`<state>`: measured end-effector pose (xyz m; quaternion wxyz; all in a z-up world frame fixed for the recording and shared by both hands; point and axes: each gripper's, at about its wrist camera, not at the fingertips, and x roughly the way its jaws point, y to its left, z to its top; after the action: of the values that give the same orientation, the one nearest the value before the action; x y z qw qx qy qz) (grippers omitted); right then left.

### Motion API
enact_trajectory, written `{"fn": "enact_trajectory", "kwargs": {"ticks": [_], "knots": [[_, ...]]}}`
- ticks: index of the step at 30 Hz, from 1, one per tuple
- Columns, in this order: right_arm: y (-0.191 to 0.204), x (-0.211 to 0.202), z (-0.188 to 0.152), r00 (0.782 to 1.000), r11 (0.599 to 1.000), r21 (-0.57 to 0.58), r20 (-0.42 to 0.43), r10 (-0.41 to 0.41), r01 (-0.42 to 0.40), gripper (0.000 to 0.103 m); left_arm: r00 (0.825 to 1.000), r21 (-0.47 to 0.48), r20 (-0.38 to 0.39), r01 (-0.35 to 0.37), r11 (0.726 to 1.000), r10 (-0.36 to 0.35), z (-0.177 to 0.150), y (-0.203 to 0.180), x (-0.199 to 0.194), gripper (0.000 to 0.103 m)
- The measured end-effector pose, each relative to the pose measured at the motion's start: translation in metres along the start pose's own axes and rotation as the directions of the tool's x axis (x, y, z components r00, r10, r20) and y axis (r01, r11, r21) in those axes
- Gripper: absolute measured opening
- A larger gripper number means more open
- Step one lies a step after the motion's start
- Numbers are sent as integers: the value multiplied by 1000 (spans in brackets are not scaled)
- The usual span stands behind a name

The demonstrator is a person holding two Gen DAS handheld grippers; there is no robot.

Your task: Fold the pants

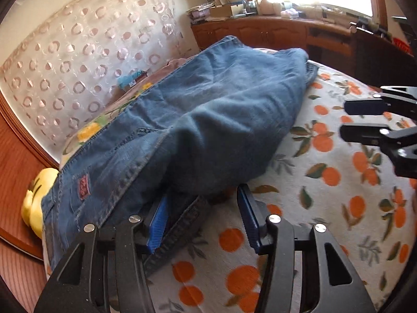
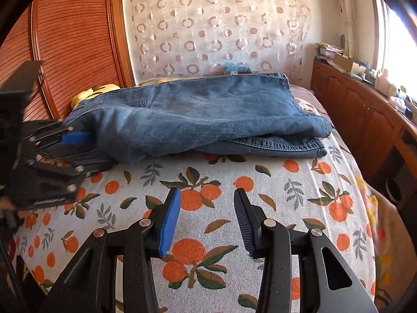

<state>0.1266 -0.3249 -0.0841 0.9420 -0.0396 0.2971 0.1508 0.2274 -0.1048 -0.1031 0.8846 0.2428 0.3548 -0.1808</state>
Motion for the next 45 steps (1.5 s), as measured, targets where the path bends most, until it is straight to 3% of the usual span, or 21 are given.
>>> {"fn": "enact_trajectory", "kwargs": {"ticks": [1,3,4,5,9,14,20,24,30,35,37,39,45], "knots": [[1,0,0,1000,1000,0,0,3,-3,44,1000,-2,6,7,1000,-7,2,5,1,39],[1,0,-1,1000,1000,0,4,4,-4,44,1000,-31,11,27,999,-26,7,17,-1,15],[0,0,-2,1000,1000,0,5,8,-8,44,998,-68,19,59,996,-58,9,26,-4,11],[0,0,-2,1000,1000,0,6,10,-10,44,996,-104,32,86,991,-83,11,35,-8,8],[0,2,-3,1000,1000,1,6,11,-11,44,996,-149,73,56,987,-46,22,55,-22,6],[1,3,-3,1000,1000,0,6,12,-12,44,983,-261,137,152,953,-119,20,83,-41,6],[3,6,-3,1000,1000,-9,-2,7,-7,44,986,-252,75,165,953,-151,2,74,-25,16],[3,7,-3,1000,1000,-7,-7,8,-8,44,982,-267,96,181,947,-161,-17,66,-35,21],[2,8,-2,1000,1000,-1,-14,14,-14,44,985,-257,65,170,951,-159,-46,47,-39,22],[-4,6,4,1000,1000,-22,-21,-14,14,44,991,-253,34,131,958,-127,-48,43,-27,22],[-15,6,9,999,999,-35,-24,-33,32,44,992,-252,41,125,960,-118,-44,43,-26,29],[-28,9,15,998,997,-54,-33,-52,50,44,991,-251,63,131,959,-118,-39,43,-27,45],[-52,40,35,992,986,-145,-84,-99,86,44,991,-221,74,125,967,-111,-25,37,-17,49]]}}
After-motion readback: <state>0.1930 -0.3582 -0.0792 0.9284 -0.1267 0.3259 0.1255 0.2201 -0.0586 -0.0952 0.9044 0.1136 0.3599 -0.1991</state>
